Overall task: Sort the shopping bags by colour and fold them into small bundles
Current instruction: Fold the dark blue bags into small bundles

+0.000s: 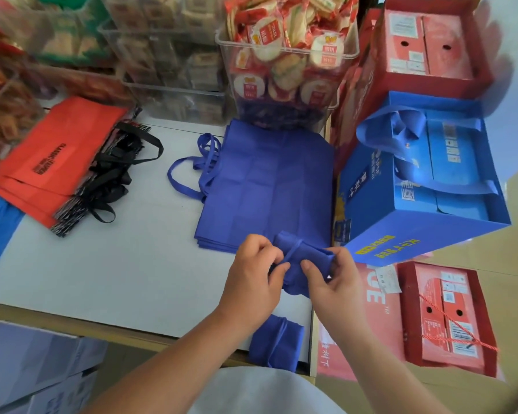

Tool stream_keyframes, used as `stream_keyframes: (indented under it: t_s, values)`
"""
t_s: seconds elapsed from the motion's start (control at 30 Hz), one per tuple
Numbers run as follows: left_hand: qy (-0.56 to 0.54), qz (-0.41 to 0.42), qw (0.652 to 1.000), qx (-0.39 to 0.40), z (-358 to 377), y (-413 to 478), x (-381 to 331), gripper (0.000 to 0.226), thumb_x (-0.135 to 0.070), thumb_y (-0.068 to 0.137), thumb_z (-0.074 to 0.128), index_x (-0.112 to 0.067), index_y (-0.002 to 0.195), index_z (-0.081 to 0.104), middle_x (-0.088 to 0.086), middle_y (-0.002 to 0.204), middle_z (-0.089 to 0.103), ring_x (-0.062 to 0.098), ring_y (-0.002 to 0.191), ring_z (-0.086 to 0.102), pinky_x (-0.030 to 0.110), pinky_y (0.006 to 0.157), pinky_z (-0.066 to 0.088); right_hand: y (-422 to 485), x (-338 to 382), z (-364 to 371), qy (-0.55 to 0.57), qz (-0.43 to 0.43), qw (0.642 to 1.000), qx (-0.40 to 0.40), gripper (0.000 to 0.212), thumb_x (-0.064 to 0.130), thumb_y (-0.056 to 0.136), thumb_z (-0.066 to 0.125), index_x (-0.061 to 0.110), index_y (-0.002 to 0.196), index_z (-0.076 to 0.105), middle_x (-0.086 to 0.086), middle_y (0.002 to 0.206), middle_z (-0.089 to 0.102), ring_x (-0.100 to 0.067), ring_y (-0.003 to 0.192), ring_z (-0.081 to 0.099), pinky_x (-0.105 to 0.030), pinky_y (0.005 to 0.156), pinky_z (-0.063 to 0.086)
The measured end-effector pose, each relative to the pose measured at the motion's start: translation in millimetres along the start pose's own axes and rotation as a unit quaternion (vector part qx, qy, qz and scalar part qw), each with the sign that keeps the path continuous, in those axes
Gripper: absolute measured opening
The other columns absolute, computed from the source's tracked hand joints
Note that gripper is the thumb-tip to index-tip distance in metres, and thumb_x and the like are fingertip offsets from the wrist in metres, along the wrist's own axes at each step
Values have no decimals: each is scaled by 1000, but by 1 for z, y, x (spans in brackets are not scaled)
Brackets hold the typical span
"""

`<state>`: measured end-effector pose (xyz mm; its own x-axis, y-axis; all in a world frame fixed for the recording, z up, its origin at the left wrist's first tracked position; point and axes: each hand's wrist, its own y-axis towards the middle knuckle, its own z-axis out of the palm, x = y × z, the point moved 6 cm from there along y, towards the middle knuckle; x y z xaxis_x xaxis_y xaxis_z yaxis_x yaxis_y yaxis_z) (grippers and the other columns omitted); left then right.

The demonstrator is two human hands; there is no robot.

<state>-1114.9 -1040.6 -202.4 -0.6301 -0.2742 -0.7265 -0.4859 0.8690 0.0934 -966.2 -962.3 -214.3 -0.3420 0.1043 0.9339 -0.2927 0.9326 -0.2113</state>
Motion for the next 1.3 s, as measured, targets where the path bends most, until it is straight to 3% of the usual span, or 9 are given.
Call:
stream_keyframes:
  t_s: [0.13, 0.3, 0.5, 0.6, 0.67, 0.8, 0.97, 1.07, 1.3]
  values:
    - [69, 64, 995, -40, -5, 1, -8, 10, -7, 93, 69, -12, 93, 60, 0, 99, 59, 19, 85, 56, 35, 66, 54, -1, 5, 4, -22, -13, 1000, -15, 25, 13, 91, 72, 25, 92, 50, 1, 73, 57, -14, 63, 53, -29, 57, 45]
    - [54, 21, 998, -35, -5, 4, 1, 30, -5, 90, 69, -11, 119, 65, 1, 99, 63, 22, 89, 61, 37, 70, 57, -4, 6, 4, -32, -8, 999, 3, 24, 12, 92, 72, 23, 90, 50, 8, 72, 57, -8, 63, 52, -23, 57, 45]
    - [160, 59, 985, -19, -9, 4, 4, 15, -3, 81, 73, -10, 89, 63, 3, 84, 56, 24, 78, 56, 33, 52, 46, -11, 9, 13, -60, 2, 998, -18, 25, 18, 91, 72, 13, 89, 48, -8, 75, 57, -14, 65, 53, -23, 58, 43]
    - [92, 0, 995, 29, -5, 3, 10, 7, -13, 92, 62, -15, 88, 56, -2, 92, 50, 21, 86, 51, 34, 63, 47, -10, 7, 12, -60, 16, 998, -19, 25, 16, 92, 72, 10, 88, 48, -8, 74, 55, -7, 59, 47, -19, 57, 42]
    - [-9, -46, 993, 112, 0, 0, 19, 7, -24, 94, 59, -23, 89, 54, -7, 99, 46, 17, 91, 52, 31, 76, 47, -9, 4, 8, -43, 34, 998, -19, 25, 14, 92, 72, 10, 87, 49, -13, 73, 56, -7, 57, 45, -19, 55, 40]
    - [-102, -27, 969, 222, -11, -6, 23, 22, -29, 89, 75, -33, 108, 65, -16, 116, 46, 9, 109, 55, 19, 95, 44, -4, 8, 0, -7, 48, 998, -29, 30, 12, 91, 73, 15, 79, 45, 2, 64, 50, -3, 51, 42, -16, 50, 39]
    - [-127, -34, 981, 146, -31, -2, 16, 27, -28, 82, 84, -24, 105, 70, -16, 108, 55, 10, 100, 62, 27, 93, 52, -5, 15, 9, -2, 47, 999, 17, 21, 20, 93, 72, 23, 101, 53, -6, 90, 67, -14, 78, 64, -28, 68, 52]
    - [-107, -9, 990, 92, -40, 3, 6, 27, -27, 79, 87, -20, 99, 71, -15, 102, 56, 10, 90, 63, 27, 85, 54, -7, 20, 16, -21, 68, 993, 90, 54, 20, 84, 82, 31, 122, 45, 11, 108, 64, 6, 92, 64, -12, 72, 51]
    - [-166, -7, 977, 134, -41, -2, 5, 28, -22, 82, 85, -18, 106, 71, -15, 110, 55, 10, 99, 66, 24, 93, 55, -4, 11, 10, 23, 80, 996, 44, 46, 6, 77, 85, 26, 108, 59, 6, 101, 73, -11, 94, 71, -30, 77, 56]
